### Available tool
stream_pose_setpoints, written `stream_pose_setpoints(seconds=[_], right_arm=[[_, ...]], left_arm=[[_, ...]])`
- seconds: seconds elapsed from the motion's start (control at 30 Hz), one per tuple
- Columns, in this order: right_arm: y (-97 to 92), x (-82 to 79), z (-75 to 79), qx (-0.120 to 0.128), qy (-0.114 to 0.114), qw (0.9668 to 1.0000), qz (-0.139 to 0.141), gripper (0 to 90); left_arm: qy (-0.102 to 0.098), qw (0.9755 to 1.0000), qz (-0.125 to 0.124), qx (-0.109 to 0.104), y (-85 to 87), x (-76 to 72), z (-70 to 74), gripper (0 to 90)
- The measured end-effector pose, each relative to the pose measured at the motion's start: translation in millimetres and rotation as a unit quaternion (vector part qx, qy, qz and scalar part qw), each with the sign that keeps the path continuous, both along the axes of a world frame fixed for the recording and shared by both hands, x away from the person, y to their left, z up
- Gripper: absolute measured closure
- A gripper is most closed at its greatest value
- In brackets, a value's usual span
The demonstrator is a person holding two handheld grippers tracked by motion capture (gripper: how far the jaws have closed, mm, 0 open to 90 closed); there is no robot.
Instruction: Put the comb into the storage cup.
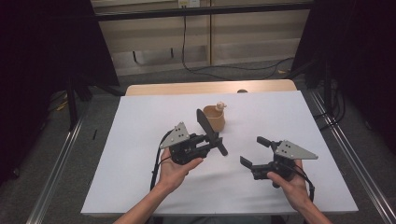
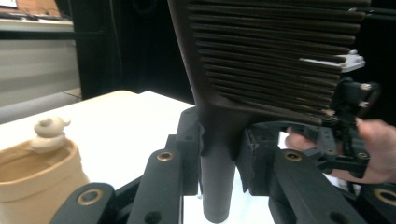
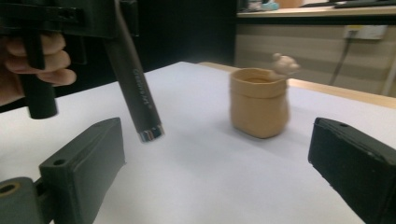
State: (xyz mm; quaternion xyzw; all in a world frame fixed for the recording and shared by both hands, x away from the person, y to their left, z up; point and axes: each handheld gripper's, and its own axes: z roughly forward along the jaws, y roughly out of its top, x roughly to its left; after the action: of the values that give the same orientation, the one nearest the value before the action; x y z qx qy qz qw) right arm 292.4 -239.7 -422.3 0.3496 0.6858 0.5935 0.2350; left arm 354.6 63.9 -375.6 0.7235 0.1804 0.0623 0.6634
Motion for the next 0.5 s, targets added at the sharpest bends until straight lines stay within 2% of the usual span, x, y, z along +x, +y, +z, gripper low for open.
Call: stream_pose_setpoints(seconds=[0.03,0.1,0.17,0.27,0.37,0.5], right_arm=[[-2.2,-0.8,0.3,-0.005,-0.003,1.0000,-0.007,1.0],[-8.8,-2.1,0.4,-0.023,-0.012,0.9994,-0.025,1.9],[-14.1,-3.0,0.1,-0.024,-0.010,0.9986,-0.046,2.1],[-18.8,-6.2,-0.8,-0.028,-0.016,0.9972,-0.068,1.2],[-22.5,-12.3,-0.2,-0.036,-0.026,0.9949,-0.091,0.0],[-29.1,-20.1,0.0,-0.031,-0.029,0.9940,-0.101,0.0]], left_arm=[[-0.004,1.0000,0.006,0.004,0.7,0.7,0.7,72.5],[-0.004,1.0000,0.003,0.007,3.0,3.0,2.1,72.5],[-0.012,0.9999,0.010,0.006,5.1,3.3,3.7,72.4],[-0.018,0.9996,0.016,0.015,7.1,4.0,5.3,72.5],[-0.013,0.9995,0.020,0.019,7.9,7.0,5.8,72.5],[-0.006,0.9994,0.024,0.024,9.4,12.1,4.9,72.5]])
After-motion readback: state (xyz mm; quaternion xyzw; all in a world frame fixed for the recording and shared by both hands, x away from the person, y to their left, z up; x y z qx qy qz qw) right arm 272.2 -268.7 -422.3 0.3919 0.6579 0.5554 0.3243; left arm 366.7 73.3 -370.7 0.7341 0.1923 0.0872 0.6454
